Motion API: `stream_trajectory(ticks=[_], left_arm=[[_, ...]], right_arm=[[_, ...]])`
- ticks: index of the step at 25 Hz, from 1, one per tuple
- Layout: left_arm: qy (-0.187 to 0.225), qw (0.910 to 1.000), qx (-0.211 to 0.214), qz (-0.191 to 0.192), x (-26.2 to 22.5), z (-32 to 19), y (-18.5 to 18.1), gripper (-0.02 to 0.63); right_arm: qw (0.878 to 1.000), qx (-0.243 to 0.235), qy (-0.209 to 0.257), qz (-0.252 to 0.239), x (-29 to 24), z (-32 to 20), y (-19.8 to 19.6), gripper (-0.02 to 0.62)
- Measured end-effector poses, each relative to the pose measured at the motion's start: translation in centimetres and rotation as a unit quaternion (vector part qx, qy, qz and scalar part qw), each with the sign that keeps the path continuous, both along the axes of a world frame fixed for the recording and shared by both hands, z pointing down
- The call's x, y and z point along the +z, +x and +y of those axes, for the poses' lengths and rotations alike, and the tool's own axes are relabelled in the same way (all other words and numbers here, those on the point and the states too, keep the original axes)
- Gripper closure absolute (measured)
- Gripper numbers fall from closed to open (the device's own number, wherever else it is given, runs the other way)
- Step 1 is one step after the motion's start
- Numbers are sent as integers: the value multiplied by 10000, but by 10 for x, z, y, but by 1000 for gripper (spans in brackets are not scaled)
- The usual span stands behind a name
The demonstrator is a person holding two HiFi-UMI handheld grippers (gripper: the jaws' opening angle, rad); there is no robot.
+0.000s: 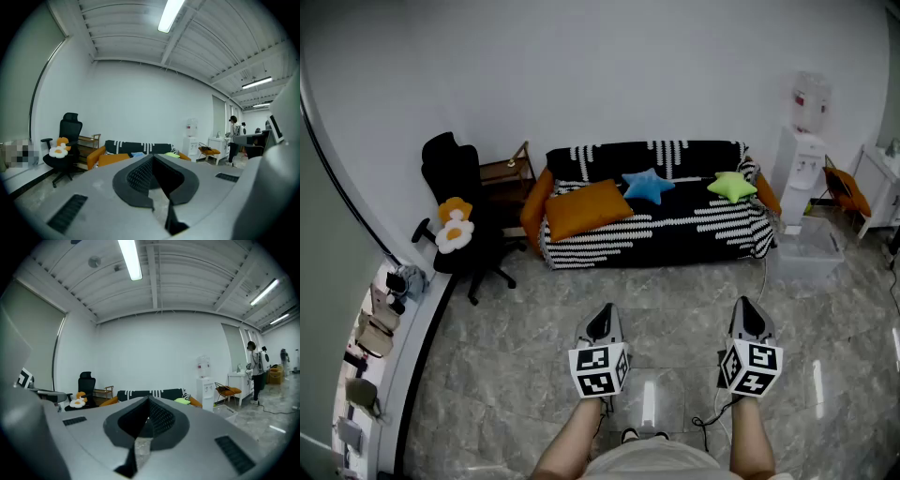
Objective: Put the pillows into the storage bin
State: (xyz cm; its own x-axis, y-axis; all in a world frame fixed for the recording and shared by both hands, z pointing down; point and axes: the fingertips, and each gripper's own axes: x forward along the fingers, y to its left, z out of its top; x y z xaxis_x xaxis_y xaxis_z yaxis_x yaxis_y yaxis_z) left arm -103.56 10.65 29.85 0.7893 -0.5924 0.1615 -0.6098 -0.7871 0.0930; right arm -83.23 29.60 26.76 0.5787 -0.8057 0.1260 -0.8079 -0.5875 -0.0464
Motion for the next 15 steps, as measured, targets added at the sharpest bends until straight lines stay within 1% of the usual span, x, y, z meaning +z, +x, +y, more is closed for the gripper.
stream_trajectory(ticks=[5, 9, 15], left_arm=[[37, 10000, 24, -35, -4, 0, -3, 601], [49, 9999, 46, -78, -3, -2, -5, 601], [25, 10000, 65, -45, -1, -3, -6, 601]], right_arm=[[10000, 34, 54, -8, -4, 1, -2, 595], [9997, 89, 176, -138, -1, 3, -2, 594], [9996, 147, 133, -218, 4, 4, -1, 594]])
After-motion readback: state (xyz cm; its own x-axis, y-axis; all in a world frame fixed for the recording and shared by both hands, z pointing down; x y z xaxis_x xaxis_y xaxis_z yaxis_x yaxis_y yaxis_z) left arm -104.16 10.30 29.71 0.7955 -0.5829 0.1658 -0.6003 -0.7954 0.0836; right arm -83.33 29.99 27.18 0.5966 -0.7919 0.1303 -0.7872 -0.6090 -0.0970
